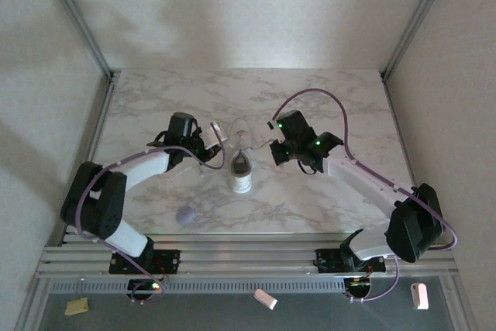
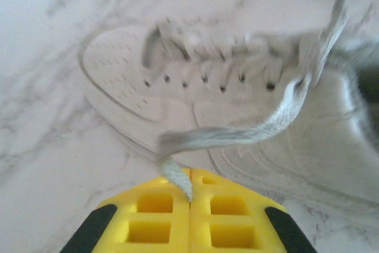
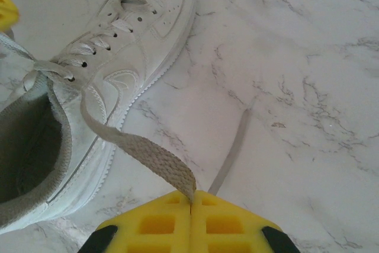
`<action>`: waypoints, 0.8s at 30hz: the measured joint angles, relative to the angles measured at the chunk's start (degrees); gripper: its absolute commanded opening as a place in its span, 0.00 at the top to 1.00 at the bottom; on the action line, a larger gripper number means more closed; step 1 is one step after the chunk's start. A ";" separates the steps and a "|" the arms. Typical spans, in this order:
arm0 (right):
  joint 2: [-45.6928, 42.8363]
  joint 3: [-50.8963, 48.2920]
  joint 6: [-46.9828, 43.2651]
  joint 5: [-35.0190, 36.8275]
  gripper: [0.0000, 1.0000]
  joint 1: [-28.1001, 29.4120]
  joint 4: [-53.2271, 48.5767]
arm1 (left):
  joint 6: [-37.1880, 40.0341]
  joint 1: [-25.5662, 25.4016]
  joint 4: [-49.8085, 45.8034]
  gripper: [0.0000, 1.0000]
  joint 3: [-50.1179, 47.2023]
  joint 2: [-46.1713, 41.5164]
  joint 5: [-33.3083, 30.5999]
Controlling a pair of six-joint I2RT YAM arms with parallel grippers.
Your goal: Tie the shoes
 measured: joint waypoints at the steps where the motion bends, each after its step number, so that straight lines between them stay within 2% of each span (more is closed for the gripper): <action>1: -0.28 -0.07 0.04 -0.02 1.00 0.00 -0.13 | -2.16 -0.02 1.36 1.00 -0.74 -1.55 0.00; 10: -2.25 -2.19 2.19 -1.81 1.00 0.00 -0.90 | -25.59 -3.98 15.82 1.00 -6.97 -9.57 -3.93; 17: -2.69 -3.85 3.21 -5.46 1.00 0.02 -0.39 | -39.52 -6.97 16.50 1.00 -6.80 -9.31 -8.33; 24: -3.80 -3.89 4.55 -9.20 1.00 0.02 -0.02 | -47.95 -8.76 15.65 1.00 -6.29 -9.22 -12.68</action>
